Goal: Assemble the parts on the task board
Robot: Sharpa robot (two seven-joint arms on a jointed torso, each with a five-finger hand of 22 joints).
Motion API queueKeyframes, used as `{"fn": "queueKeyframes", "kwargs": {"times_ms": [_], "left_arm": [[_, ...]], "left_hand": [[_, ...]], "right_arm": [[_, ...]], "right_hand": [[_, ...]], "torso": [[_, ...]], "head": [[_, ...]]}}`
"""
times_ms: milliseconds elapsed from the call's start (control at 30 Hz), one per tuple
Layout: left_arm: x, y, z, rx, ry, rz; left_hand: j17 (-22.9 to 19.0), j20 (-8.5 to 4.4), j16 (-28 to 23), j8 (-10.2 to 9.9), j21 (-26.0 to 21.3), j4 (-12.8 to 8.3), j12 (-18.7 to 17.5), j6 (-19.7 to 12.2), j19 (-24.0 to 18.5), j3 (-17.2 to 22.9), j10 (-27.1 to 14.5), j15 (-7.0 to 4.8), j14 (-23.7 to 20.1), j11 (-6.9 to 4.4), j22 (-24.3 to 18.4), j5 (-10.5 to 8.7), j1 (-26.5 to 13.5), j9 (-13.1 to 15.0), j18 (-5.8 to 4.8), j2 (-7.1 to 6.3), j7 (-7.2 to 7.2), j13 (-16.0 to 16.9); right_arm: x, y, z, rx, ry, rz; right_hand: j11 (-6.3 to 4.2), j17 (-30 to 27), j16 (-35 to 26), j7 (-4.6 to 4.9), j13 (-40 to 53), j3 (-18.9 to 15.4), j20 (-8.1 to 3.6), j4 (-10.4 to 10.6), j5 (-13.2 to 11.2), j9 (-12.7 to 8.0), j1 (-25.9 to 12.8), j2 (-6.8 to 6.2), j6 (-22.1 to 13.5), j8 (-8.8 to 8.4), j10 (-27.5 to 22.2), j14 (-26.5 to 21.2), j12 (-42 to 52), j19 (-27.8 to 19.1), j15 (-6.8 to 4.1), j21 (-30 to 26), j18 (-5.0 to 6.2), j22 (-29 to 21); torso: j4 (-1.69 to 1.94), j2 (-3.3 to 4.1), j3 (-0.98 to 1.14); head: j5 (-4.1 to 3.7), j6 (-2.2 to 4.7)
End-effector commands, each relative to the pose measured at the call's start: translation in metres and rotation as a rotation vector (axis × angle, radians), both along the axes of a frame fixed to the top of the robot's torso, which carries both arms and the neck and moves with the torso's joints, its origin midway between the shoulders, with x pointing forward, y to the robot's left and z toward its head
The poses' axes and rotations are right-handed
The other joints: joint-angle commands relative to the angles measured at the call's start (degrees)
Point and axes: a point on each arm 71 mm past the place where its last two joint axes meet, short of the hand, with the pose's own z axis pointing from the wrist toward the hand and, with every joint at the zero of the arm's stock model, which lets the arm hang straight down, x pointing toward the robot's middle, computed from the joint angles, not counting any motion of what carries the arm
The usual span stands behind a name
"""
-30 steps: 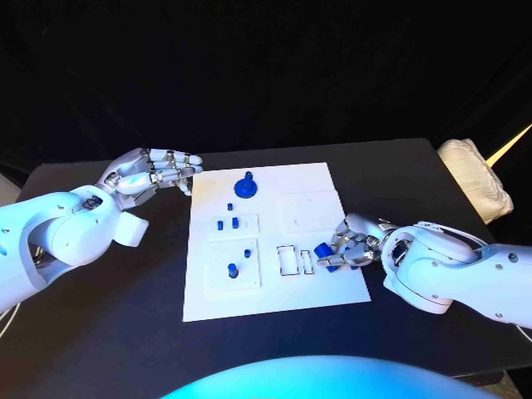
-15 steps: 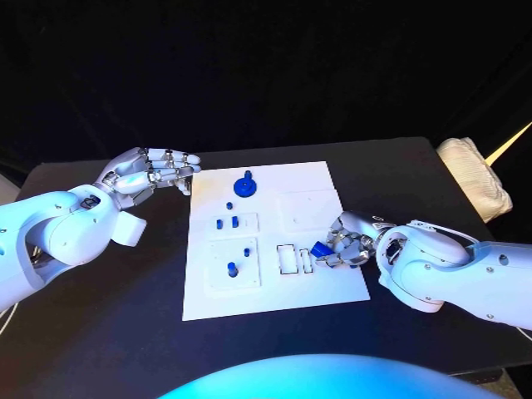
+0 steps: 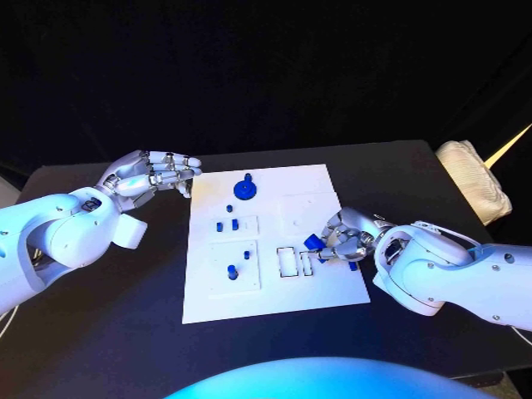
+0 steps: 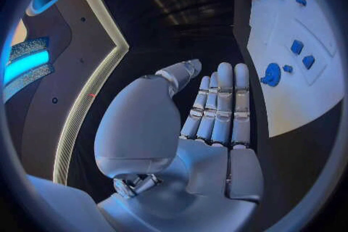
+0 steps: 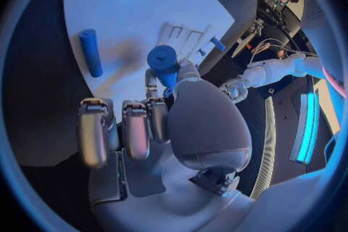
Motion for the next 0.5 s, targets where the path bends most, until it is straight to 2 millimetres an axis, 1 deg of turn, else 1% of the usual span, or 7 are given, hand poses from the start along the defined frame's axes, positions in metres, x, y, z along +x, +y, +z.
{"fn": "queueKeyframes", "kwargs": {"times_ms": [33, 133, 167, 267, 300, 400, 500], "left_arm": [[0.000, -0.003, 0.001, -0.012, 0.001, -0.017], [0.000, -0.003, 0.001, -0.012, 0.002, -0.018], [0.000, -0.003, 0.001, -0.012, 0.002, -0.018], [-0.001, -0.004, 0.001, -0.013, 0.003, -0.022], [-0.001, -0.004, 0.001, -0.013, 0.003, -0.022], [-0.001, -0.005, 0.001, -0.014, 0.004, -0.025], [-0.001, -0.005, 0.001, -0.014, 0.005, -0.026]], "left_hand": [[-0.08, -0.14, -0.26, -0.31, -0.46, 0.20, 0.33, -0.17, 0.38, -0.33, -0.59, 0.34, 0.01, 0.02, -0.10, 0.02, -0.33, -0.06, 0.82, 0.30, 0.08, -0.10], [-0.08, -0.14, -0.26, -0.31, -0.46, 0.20, 0.33, -0.17, 0.38, -0.33, -0.59, 0.34, 0.01, 0.02, -0.10, 0.02, -0.33, -0.06, 0.82, 0.30, 0.08, -0.10], [-0.08, -0.14, -0.26, -0.31, -0.46, 0.20, 0.33, -0.17, 0.38, -0.33, -0.59, 0.34, 0.01, 0.02, -0.10, 0.02, -0.33, -0.06, 0.82, 0.30, 0.08, -0.10], [-0.08, -0.13, -0.27, -0.32, -0.49, 0.21, 0.33, -0.17, 0.39, -0.34, -0.60, 0.34, 0.00, 0.02, -0.12, 0.03, -0.33, -0.06, 0.82, 0.32, 0.07, -0.10], [-0.08, -0.13, -0.27, -0.32, -0.49, 0.21, 0.33, -0.17, 0.39, -0.34, -0.60, 0.34, 0.00, 0.02, -0.12, 0.03, -0.33, -0.06, 0.82, 0.32, 0.07, -0.10], [-0.08, -0.13, -0.27, -0.32, -0.49, 0.21, 0.33, -0.17, 0.39, -0.34, -0.60, 0.34, 0.00, 0.02, -0.12, 0.03, -0.33, -0.06, 0.82, 0.32, 0.07, -0.10], [-0.09, -0.12, -0.27, -0.24, -0.59, 0.30, 0.34, -0.02, 0.42, -0.37, -0.65, 0.36, -0.01, 0.01, -0.19, 0.05, -0.38, -0.03, 0.81, 0.40, 0.01, -0.12]], "right_arm": [[0.000, 0.006, 0.006, 0.069, 0.001, -0.005], [0.001, 0.012, 0.007, 0.073, 0.022, 0.015], [0.002, 0.014, 0.006, 0.072, 0.033, 0.024], [0.003, 0.025, 0.002, 0.065, 0.069, 0.057], [0.003, 0.025, 0.001, 0.064, 0.072, 0.059], [0.003, 0.035, -0.005, 0.045, 0.098, 0.088], [0.004, 0.041, -0.008, 0.028, 0.106, 0.105]], "right_hand": [[-0.29, 11.80, 0.23, -1.10, 7.20, 0.37, -0.57, 0.12, -0.08, 0.44, -0.20, 0.92, 1.74, 0.81, 1.65, 5.35, 0.49, 5.19, -0.48, 0.23, -0.87, 14.01], [-0.37, 11.77, 0.21, -1.19, 7.31, 0.44, -0.65, 0.11, -0.01, 0.41, -0.45, 1.34, 1.84, 0.84, 1.76, 5.34, 0.54, 5.18, -0.55, 0.15, -0.85, 13.99], [-0.39, 11.77, 0.21, -1.21, 7.36, 0.47, -0.65, 0.09, 0.02, 0.41, -0.44, 1.40, 1.86, 0.85, 1.79, 5.34, 0.57, 5.18, -0.56, 0.18, -0.86, 13.99], [-0.43, 11.70, 0.18, -1.26, 7.44, 0.52, -0.68, 0.06, 0.07, 0.40, -0.39, 1.50, 1.89, 0.87, 1.84, 5.33, 0.62, 5.18, -0.59, 0.17, -0.85, 13.99], [-0.43, 11.70, 0.18, -1.26, 7.44, 0.52, -0.68, 0.06, 0.07, 0.40, -0.39, 1.50, 1.89, 0.87, 1.84, 5.33, 0.62, 5.18, -0.59, 0.17, -0.85, 13.99], [-0.47, 11.73, 0.19, -1.28, 7.53, 0.41, -0.73, 0.10, -0.19, 0.40, -0.65, 1.54, 2.01, 0.94, 1.92, 5.33, 0.66, 5.16, -0.64, 0.08, -0.84, 13.97], [-0.51, 11.71, 0.18, -1.31, 7.71, 0.13, -0.79, 0.13, -0.55, 0.38, -1.37, 1.65, 2.16, 1.03, 2.06, 5.33, 0.74, 5.17, -0.69, 0.16, -0.85, 13.99]], "torso": [[0.02, 0.13, -0.02], [0.02, 0.16, -0.04], [0.02, 0.15, -0.04], [-0.06, 0.18, -0.04], [-0.07, 0.18, -0.04], [0.06, 0.20, 0.01], [0.07, 0.18, -0.02]], "head": [[0.05, 0.05], [0.03, -0.03], [-0.03, -0.15], [-0.09, -0.24], [-0.07, -0.24], [0.05, -0.38], [0.02, -0.50]]}}
